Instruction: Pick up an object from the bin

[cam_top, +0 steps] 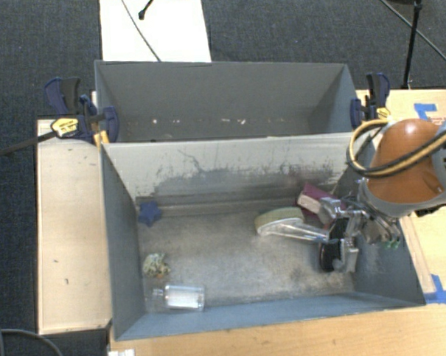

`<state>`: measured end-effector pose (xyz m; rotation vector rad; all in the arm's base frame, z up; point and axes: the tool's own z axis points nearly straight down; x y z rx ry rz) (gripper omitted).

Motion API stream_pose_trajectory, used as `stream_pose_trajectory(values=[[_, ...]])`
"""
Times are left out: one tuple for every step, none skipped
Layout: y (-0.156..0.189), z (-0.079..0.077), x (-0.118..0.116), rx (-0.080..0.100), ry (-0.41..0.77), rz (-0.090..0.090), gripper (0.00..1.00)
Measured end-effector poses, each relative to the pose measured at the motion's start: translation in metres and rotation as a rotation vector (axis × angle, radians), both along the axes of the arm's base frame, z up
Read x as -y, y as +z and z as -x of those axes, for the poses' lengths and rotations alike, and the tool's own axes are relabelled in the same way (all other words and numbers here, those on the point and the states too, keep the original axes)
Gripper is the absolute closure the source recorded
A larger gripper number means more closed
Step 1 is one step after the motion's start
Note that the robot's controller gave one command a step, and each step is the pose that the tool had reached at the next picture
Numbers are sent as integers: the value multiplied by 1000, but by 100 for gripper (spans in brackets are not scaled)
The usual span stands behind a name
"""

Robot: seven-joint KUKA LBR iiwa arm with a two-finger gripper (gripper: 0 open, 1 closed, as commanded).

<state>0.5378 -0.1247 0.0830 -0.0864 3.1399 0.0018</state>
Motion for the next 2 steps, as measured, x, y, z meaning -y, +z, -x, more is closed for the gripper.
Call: stream_pose_trajectory(values=[[5,-2,-7,6,9,-4,100],[153,10,4,10,66,4,100]])
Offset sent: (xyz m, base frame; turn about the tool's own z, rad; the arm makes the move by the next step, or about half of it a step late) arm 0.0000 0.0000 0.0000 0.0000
